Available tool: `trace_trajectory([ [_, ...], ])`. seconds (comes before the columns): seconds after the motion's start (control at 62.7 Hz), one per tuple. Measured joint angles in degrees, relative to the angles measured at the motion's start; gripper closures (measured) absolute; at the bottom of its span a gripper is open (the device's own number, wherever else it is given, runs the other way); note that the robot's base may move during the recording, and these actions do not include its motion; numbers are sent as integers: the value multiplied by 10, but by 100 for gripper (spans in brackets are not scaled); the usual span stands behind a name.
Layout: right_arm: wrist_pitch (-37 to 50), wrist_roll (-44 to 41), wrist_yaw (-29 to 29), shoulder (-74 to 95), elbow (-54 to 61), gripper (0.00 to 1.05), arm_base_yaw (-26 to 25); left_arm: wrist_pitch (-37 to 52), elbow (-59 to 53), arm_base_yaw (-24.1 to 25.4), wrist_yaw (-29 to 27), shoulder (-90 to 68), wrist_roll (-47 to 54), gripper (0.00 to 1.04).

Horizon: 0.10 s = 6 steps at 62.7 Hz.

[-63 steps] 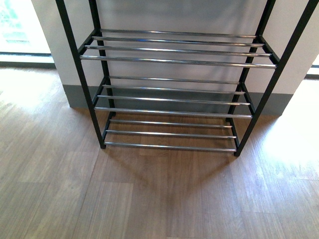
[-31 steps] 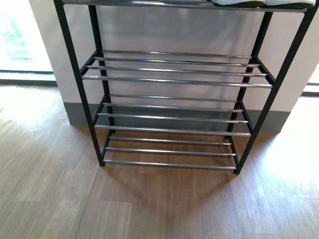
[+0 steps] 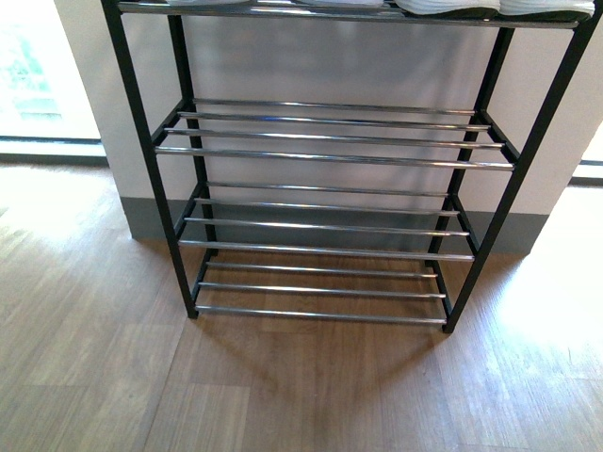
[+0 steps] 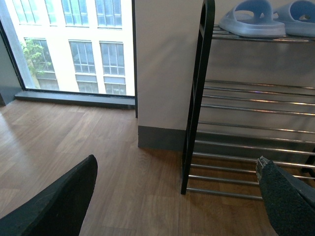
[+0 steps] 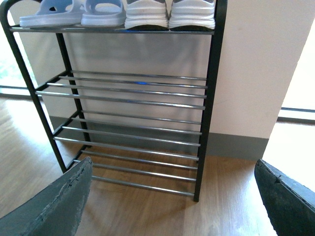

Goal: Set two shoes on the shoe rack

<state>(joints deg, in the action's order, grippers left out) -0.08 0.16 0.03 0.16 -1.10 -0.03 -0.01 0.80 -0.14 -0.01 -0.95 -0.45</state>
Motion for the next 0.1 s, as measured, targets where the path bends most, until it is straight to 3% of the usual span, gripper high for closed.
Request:
trace_trajectory([
  [0.096,0,0,0,0,0,9,0,0,0,0,0,0,0,9],
])
